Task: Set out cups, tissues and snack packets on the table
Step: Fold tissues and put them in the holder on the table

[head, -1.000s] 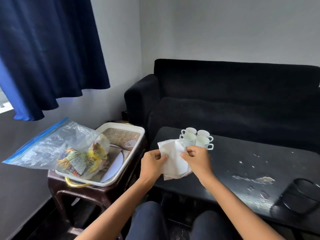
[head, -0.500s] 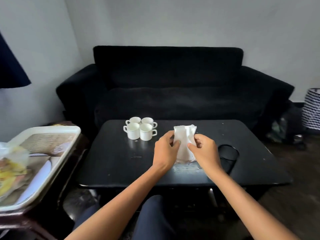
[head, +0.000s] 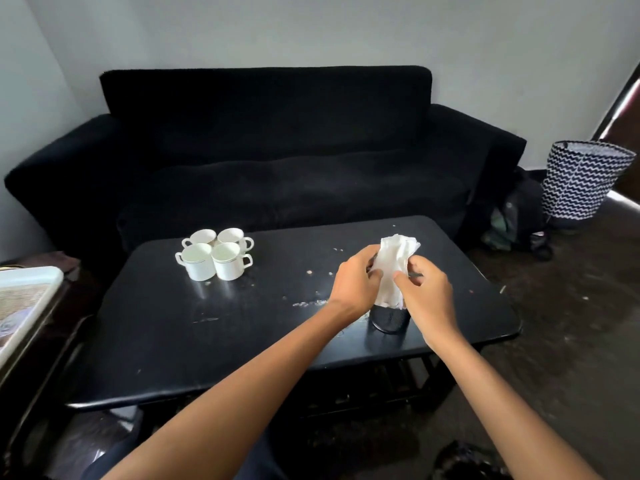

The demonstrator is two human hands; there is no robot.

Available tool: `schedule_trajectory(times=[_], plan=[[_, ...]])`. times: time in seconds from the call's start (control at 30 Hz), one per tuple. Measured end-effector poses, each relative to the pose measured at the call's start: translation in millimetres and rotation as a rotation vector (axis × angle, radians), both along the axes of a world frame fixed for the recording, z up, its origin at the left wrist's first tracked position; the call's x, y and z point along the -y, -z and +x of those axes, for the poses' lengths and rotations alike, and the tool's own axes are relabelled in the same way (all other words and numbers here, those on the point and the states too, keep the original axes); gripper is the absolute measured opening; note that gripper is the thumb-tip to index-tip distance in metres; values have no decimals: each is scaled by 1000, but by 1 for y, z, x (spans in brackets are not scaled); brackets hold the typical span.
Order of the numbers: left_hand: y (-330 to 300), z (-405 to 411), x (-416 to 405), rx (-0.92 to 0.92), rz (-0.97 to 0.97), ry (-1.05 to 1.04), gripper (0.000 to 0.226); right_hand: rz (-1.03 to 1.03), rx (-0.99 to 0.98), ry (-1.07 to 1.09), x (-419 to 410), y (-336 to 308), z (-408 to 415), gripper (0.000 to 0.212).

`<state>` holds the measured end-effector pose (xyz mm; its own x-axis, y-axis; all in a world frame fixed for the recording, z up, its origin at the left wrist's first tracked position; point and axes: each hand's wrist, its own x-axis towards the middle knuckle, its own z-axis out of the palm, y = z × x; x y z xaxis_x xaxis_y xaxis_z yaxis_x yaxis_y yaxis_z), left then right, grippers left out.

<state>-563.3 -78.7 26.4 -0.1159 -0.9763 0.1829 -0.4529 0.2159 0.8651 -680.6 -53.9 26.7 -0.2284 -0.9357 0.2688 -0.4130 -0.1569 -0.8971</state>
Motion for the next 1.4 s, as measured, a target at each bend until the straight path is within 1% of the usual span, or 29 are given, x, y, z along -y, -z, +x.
schedule_trajectory(times=[0.13, 0.2, 0.27, 0.37, 0.43, 0.5, 0.6, 0.63, 0.7, 0.77, 0.87, 0.93, 1.0, 1.07, 1.2, 1.3, 1.4], plan=[[7, -16, 17, 19, 20, 34, 28, 30, 27, 2, 13, 15, -12, 17], [10, -23, 23, 29, 63, 55, 35, 33, 27, 2, 19, 21, -16, 20], [14, -29, 29, 29, 119, 88, 36, 47, 27, 2, 23, 28, -18, 33], [17, -36, 35, 3, 172, 115, 36, 87, 12, 2, 28, 38, -20, 61], [20, -40, 38, -4, 196, 122, 40, 92, -35, 6, 30, 45, -21, 69], [25, -44, 40, 9, 223, 118, 39, 87, -73, 9, 31, 52, -22, 69], [30, -50, 42, 51, 249, 124, 24, 89, -133, 16, 29, 59, -22, 72], [32, -51, 42, 80, 251, 125, 24, 91, -149, 15, 28, 62, -23, 73], [34, -52, 44, 168, 245, 110, 32, 99, -168, 3, 28, 66, -24, 74], [37, -51, 45, 196, 262, 95, 44, 139, -196, -3, 28, 69, -26, 74], [40, -49, 45, 120, 299, 107, 48, 221, -268, -1, 27, 74, -27, 72], [42, -49, 45, 77, 299, 99, 49, 260, -282, -28, 26, 76, -27, 68], [45, -47, 47, 27, 288, 71, 52, 272, -259, -52, 25, 77, -28, 67], [49, -44, 47, -41, 281, 26, 51, 276, -224, -34, 24, 78, -29, 69], [61, -37, 36, -135, 300, -116, 44, 302, -77, 23, 25, 81, -33, 77], [77, -34, 19, -162, 331, -193, 40, 373, 33, 48, 29, 86, -37, 80], [93, -34, 3, -150, 390, -233, 38, 437, 76, 2, 32, 93, -36, 80]])
